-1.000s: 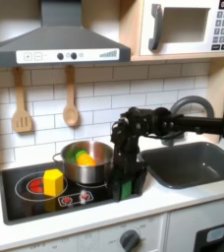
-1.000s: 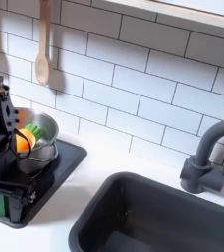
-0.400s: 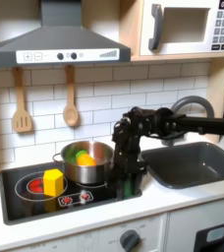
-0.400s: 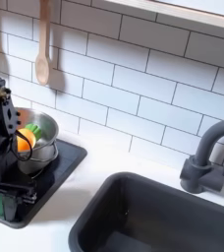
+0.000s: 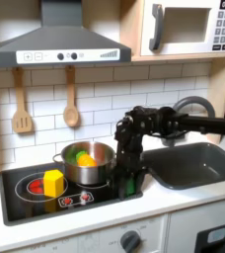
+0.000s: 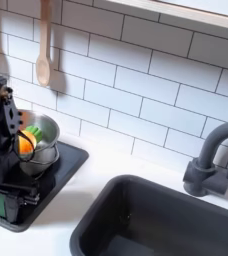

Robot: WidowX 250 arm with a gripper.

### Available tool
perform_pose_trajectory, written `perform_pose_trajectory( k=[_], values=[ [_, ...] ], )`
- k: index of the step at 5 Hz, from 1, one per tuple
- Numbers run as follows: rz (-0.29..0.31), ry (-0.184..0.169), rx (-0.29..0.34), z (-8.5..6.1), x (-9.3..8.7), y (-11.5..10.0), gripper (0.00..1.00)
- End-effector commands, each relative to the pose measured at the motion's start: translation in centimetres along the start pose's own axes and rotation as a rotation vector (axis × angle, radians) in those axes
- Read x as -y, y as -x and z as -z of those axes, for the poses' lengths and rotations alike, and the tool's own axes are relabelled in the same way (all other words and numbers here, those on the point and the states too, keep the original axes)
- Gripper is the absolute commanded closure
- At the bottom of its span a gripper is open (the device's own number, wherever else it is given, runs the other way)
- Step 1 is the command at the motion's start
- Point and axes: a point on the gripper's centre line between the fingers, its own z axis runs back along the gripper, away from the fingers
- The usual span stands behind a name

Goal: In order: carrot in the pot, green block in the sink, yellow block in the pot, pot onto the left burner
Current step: 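Take the green block off the stove and put it in the sink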

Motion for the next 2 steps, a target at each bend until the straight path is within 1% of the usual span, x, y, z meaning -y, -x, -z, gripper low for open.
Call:
perform_pose_trajectory(
  k=[1, 2],
  values=[
    [0.07, 0.019, 0.064, -3.5, 3.5, -1.4, 1.0],
    [0.124, 0.029, 0.094, -4.7, 5.8, -2.3, 1.0]
  ],
)
